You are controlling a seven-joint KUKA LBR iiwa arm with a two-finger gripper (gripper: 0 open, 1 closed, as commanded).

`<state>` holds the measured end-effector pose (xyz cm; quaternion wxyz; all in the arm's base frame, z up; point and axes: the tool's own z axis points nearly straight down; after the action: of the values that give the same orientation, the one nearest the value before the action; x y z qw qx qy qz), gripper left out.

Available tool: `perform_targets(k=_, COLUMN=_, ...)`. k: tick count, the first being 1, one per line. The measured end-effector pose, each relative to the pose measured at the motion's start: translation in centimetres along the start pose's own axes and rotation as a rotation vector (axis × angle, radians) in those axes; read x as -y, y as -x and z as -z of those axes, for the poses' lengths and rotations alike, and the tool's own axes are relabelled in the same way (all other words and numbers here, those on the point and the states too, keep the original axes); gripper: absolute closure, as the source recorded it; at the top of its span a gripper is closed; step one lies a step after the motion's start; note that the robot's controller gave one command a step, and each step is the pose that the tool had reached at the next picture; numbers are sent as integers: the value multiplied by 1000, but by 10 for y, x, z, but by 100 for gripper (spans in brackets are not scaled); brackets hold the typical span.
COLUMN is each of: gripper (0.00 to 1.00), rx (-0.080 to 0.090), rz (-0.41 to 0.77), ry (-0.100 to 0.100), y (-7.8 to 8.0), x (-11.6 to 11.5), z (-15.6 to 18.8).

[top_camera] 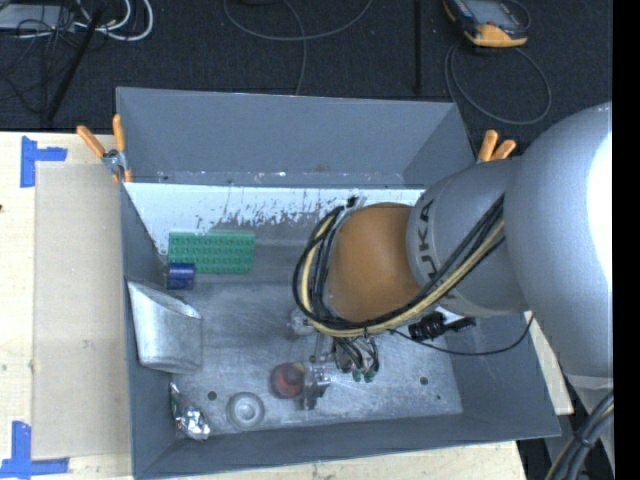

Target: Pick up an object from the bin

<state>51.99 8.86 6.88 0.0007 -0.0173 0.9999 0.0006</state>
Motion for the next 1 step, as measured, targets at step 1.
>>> perform_targets(k=1, gripper=100, rx=-6, rz=-4, ry=0, y=0, x=1, z=4)
